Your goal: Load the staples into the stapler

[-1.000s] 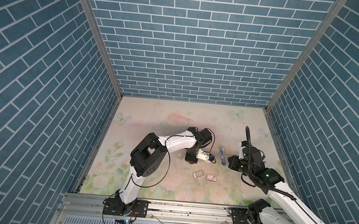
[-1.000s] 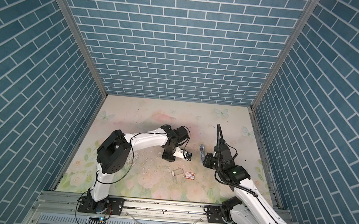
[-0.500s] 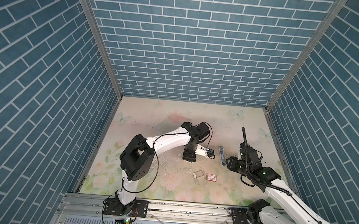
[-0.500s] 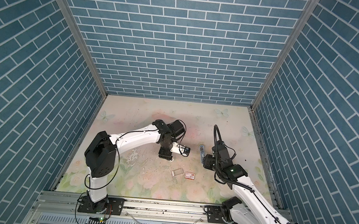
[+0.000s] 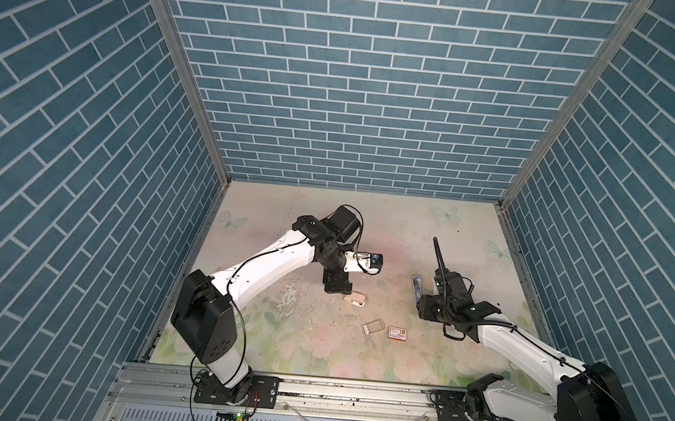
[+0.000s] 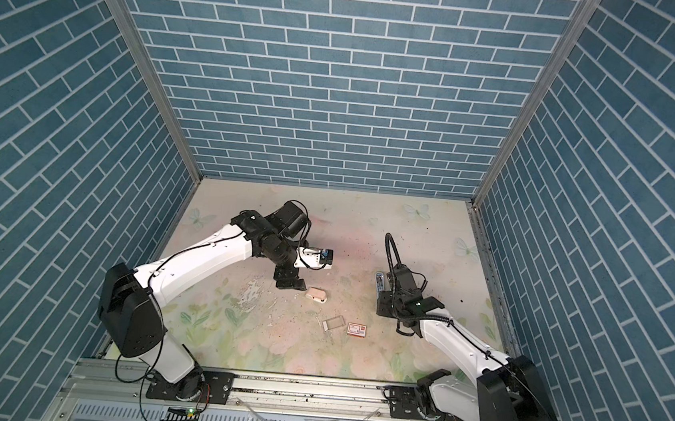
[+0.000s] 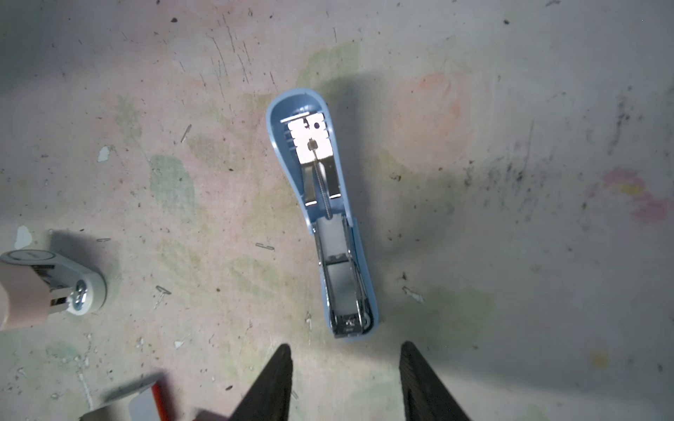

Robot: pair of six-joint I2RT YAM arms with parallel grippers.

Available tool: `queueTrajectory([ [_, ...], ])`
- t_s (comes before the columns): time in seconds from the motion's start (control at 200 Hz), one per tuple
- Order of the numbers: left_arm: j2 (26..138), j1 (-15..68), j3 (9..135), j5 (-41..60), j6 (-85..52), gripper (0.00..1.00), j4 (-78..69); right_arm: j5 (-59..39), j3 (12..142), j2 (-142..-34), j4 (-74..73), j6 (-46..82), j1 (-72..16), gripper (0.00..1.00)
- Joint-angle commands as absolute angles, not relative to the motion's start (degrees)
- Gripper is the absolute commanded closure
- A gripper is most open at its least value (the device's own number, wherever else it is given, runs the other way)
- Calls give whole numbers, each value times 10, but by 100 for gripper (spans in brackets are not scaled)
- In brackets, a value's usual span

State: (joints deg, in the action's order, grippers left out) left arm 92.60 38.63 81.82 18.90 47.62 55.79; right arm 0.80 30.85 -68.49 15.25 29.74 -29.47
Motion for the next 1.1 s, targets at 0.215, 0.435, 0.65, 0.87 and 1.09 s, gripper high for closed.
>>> queueTrajectory([
  [0.215,901,370,781,247,473,7,553,24,361,-777,95,231,-289,50],
  [0.435,905,368,782,263,475,7,559,42,384,-821,95,217,-287,51],
  [0.65,907,367,778,269,475,7,560,16,393,-855,87,197,-287,56],
  [0.87,909,366,779,278,481,12,570,5,400,-862,91,181,-287,65],
  [1.09,908,364,775,279,479,13,568,-4,401,-869,88,171,-287,73],
])
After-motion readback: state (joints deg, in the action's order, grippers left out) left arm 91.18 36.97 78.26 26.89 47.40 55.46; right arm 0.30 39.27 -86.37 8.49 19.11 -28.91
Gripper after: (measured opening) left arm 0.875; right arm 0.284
